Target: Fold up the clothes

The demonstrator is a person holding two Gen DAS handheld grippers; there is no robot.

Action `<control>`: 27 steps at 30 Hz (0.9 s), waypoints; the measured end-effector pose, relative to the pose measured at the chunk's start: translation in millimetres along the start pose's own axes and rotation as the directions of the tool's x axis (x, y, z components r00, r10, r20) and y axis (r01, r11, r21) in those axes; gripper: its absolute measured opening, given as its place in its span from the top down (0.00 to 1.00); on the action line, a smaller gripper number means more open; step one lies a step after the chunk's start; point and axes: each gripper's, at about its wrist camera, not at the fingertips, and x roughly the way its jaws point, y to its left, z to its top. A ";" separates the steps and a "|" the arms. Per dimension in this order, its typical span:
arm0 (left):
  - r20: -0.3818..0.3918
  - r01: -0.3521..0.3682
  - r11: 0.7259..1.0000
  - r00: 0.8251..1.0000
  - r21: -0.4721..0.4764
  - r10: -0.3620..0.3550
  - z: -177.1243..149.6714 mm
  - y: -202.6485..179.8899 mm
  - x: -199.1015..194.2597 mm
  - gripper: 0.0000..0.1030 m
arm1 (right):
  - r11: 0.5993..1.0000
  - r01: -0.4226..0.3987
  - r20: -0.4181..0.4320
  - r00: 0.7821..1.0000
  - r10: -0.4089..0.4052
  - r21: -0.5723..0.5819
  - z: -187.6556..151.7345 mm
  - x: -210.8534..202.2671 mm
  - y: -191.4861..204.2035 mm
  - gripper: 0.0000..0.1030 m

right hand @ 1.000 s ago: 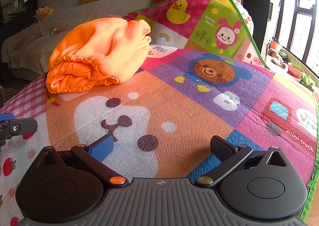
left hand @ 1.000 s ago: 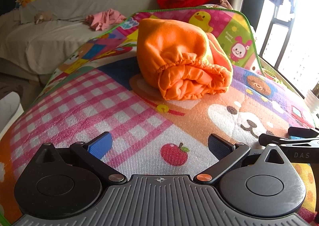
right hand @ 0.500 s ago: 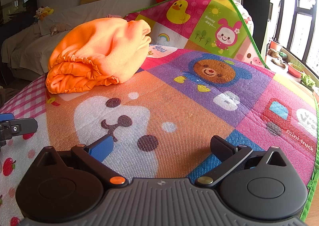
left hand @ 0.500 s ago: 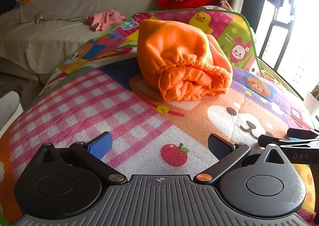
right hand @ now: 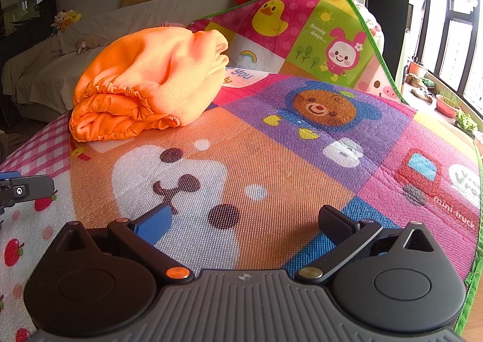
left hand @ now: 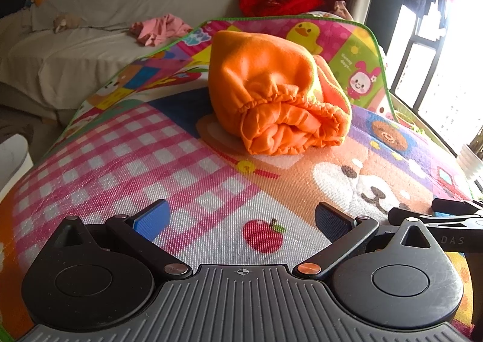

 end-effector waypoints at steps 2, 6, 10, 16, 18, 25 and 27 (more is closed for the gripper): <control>0.000 0.003 1.000 1.000 -0.002 -0.003 0.0 0.7 -0.3 0.00 | 1.000 -0.001 -0.001 1.000 0.001 0.001 -0.1 -0.1 -0.4 0.00; -0.002 0.003 1.000 1.000 0.000 -0.003 0.5 0.5 -0.2 0.00 | 1.000 -0.001 -0.001 1.000 0.001 0.001 0.1 0.2 -0.8 0.00; -0.013 -0.017 0.999 1.000 0.030 0.018 1.1 -4.9 1.8 0.00 | 1.000 -0.001 -0.001 1.000 0.001 0.001 0.0 0.4 -0.4 0.00; -0.014 -0.022 0.999 1.000 0.037 0.023 0.3 -6.9 1.9 0.00 | 1.000 -0.001 -0.001 1.000 0.001 0.001 0.0 0.3 -1.0 0.00; -0.015 -0.027 0.999 1.000 0.043 0.027 0.3 -7.7 2.2 0.00 | 1.000 0.000 -0.002 1.000 0.000 -0.001 0.1 0.5 -0.6 0.00; -0.019 -0.036 0.998 0.999 0.054 0.037 0.4 -8.5 3.5 0.00 | 1.000 -0.001 -0.002 1.000 0.001 0.000 0.0 -0.3 -1.3 0.00; -0.020 -0.037 0.998 0.999 0.055 0.038 0.6 -8.2 3.7 0.00 | 1.000 0.001 -0.002 1.000 -0.001 -0.001 0.3 -0.1 0.3 0.00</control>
